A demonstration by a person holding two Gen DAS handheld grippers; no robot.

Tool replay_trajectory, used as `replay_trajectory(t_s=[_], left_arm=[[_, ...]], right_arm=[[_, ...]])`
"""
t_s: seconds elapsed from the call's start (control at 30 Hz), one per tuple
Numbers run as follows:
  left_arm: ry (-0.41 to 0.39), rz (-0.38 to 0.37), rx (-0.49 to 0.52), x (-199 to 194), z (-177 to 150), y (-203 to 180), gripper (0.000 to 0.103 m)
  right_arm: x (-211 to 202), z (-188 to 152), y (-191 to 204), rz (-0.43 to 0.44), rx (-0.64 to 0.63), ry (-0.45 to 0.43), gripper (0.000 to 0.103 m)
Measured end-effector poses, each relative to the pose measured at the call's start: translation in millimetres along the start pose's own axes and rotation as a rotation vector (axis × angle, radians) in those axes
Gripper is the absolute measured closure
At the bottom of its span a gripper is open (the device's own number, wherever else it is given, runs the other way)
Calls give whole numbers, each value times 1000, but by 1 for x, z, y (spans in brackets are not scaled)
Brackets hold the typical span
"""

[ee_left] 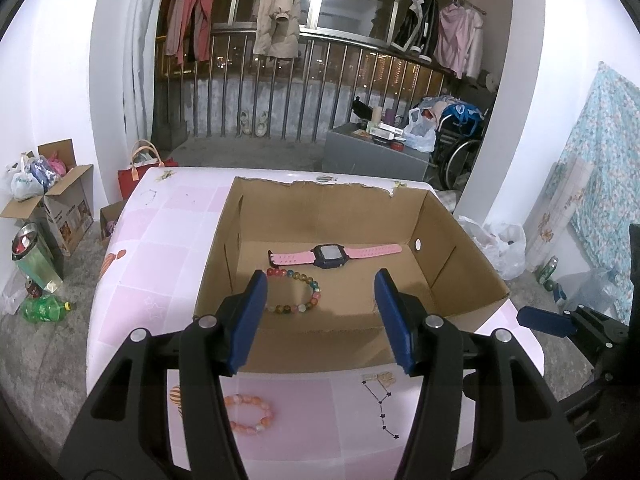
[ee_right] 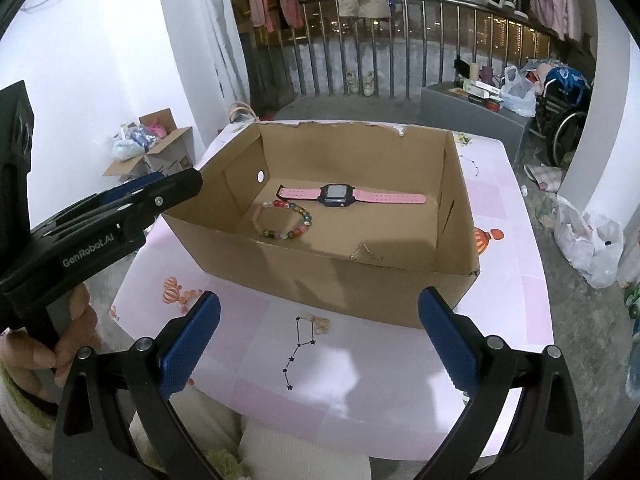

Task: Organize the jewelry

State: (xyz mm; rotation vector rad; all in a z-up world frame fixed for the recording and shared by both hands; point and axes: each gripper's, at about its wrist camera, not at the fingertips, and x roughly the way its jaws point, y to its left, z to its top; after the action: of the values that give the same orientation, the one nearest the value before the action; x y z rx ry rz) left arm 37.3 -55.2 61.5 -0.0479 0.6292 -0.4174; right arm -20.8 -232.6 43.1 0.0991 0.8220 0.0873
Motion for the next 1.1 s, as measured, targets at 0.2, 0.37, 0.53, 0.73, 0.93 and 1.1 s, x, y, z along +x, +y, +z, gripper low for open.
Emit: replay_trajectory(t_s=[0.2, 0.37, 0.53, 0.73, 0.93, 1.1], left_arm=[[1, 0, -1, -1, 0, 1, 50], [2, 3, -1, 1, -1, 1, 50], [3, 3, -1, 1, 0, 0, 50], [7, 6, 0, 4, -2, 1, 50], [8, 9, 3, 5, -5, 2, 50], [16, 9, 8, 10, -13, 6, 50]], right_arm=[[3, -1, -4, 15, 23, 9, 7], [6, -2, -9, 34, 52, 19, 7], [7, -2, -11, 45, 63, 19, 7], [8, -2, -8, 49, 53, 15, 7], [11, -3, -7, 56, 49, 16, 7], [15, -4, -8, 60, 50, 23, 7]])
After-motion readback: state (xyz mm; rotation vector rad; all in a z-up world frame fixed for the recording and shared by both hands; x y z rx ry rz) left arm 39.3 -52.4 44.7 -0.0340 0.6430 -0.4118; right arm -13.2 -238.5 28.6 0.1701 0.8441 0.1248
